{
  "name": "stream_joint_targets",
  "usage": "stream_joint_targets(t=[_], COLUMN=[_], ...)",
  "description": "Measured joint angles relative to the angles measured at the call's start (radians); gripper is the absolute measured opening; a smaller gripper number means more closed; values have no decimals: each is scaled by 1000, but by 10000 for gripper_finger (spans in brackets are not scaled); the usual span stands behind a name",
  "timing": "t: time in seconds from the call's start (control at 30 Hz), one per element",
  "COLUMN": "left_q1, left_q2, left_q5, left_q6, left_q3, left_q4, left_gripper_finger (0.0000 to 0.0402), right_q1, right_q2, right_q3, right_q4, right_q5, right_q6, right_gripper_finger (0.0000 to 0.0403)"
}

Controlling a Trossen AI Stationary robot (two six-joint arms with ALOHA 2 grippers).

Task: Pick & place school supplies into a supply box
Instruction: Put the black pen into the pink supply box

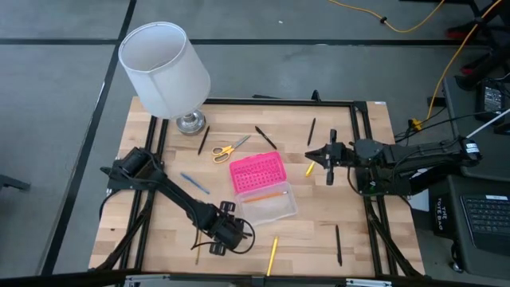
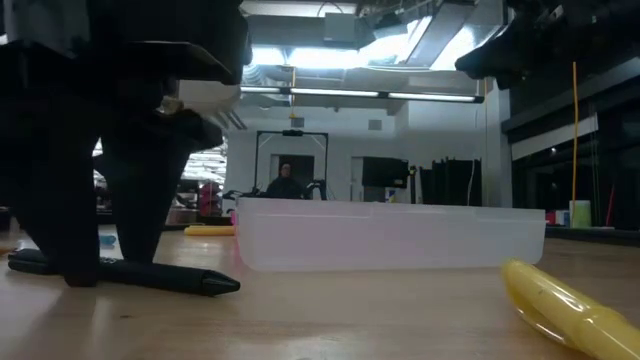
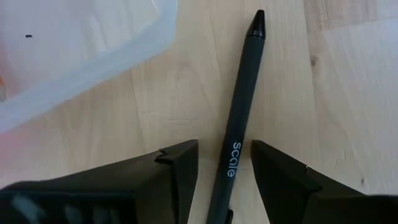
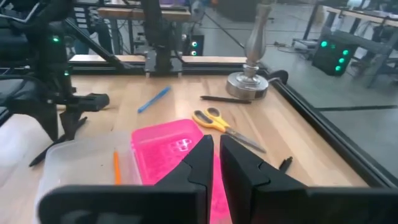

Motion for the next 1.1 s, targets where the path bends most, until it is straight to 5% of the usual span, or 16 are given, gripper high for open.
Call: stream_joint_targets(t=[0.37, 0.77, 1.1], left_q1=[0, 0, -3], left_q2=[-11, -19, -40], left_q5=[1, 9, 33], left_q6=[1, 0, -23], left_q3=[0, -1, -5], left_q4=[-16, -22, -25], left_gripper_finger=[139, 16, 12], right_q1=[0, 0, 0], right_q2=[0, 0, 0], right_q3=[0, 0, 0], right_q4=[8, 8, 8], right_q5=[-2, -2, -2], right_q6=[-21, -21, -22], right_gripper_finger=[35, 35, 35])
